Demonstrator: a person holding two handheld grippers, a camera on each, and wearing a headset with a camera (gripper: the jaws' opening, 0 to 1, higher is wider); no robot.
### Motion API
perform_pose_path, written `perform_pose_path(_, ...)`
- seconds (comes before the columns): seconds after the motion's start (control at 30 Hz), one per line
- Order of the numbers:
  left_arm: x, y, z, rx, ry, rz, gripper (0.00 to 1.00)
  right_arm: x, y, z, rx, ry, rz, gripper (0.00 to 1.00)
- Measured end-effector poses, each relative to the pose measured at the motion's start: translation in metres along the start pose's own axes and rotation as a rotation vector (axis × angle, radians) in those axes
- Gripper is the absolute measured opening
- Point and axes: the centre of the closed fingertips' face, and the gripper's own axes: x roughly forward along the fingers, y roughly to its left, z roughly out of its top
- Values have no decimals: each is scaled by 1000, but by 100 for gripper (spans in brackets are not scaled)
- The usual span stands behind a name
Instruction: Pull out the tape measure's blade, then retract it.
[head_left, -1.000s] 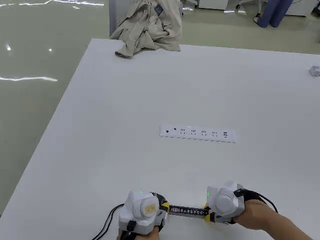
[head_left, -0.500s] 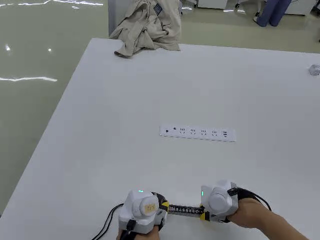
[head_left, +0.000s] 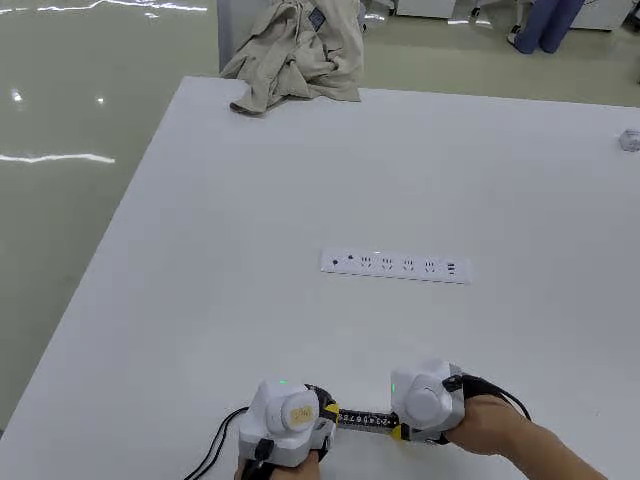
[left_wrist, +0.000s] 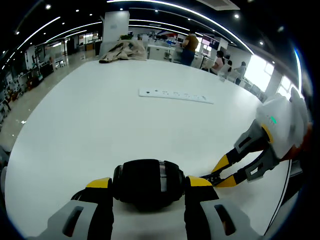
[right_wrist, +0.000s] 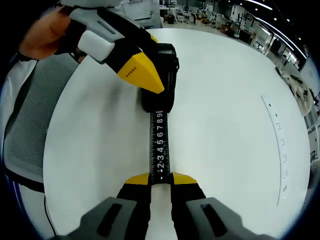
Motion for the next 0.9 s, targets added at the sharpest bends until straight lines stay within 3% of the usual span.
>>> perform_pose_path(0.9, 1, 0, 0, 4, 2, -3, 53, 9, 1, 19, -8, -19, -1, 14)
